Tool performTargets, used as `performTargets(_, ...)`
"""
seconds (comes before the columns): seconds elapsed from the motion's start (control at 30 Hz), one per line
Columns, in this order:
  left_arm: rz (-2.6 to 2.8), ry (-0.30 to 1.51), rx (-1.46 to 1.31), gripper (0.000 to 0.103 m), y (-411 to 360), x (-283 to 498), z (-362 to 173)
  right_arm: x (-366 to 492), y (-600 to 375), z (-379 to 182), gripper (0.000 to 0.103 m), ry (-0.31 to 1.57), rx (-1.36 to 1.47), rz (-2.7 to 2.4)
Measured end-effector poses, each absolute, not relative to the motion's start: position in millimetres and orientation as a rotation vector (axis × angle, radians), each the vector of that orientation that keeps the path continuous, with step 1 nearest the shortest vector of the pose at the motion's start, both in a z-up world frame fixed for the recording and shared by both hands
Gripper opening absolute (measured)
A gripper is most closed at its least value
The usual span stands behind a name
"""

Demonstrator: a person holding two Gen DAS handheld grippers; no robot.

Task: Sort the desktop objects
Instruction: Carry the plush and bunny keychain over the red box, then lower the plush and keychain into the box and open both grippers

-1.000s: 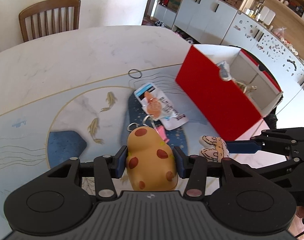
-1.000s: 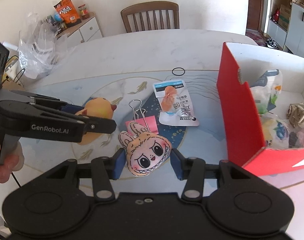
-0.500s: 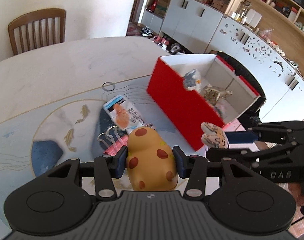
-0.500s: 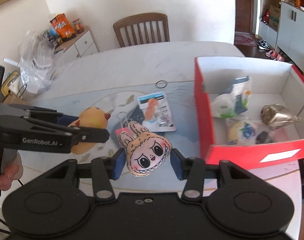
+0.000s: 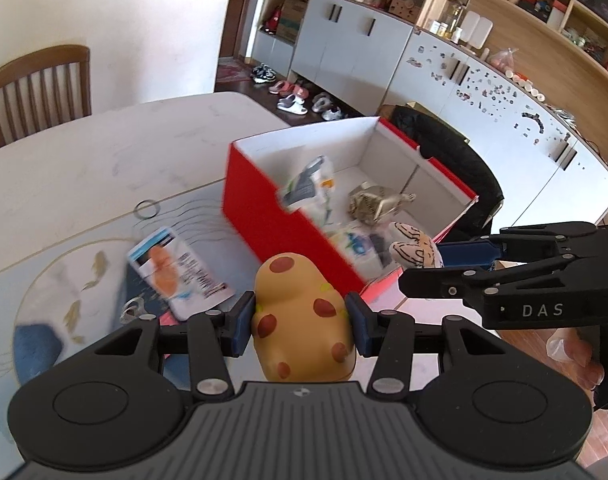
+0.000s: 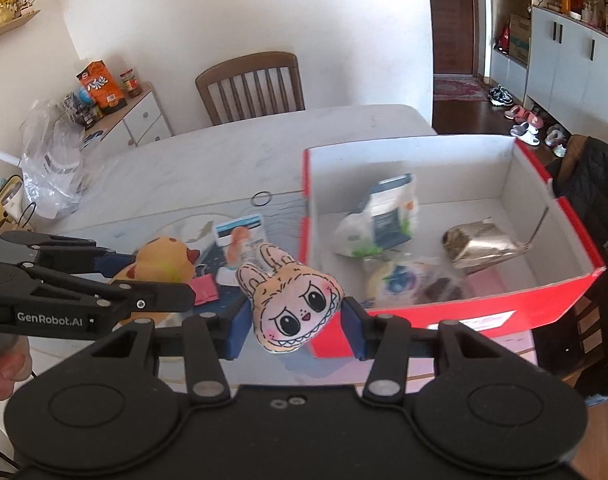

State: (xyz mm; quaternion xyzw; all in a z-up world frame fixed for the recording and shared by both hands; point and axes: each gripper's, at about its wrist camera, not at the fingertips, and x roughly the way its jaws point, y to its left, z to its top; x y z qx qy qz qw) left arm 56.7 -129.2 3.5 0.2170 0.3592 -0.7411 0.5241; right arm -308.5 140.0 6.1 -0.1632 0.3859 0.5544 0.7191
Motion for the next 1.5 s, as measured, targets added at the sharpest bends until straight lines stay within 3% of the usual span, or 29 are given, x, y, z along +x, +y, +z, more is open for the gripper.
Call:
performTargets(0.7, -1.822, 0.767, 0.6, 0.047, -204, -42, 18, -191, 110, 3, 0.048, 0.833, -0.363, 1.132)
performTargets(1.5, -1.806, 0.68, 0.859, 0.047, -322, -98, -30, -135, 156, -48, 0.048, 0.996, -0.586, 1.138)
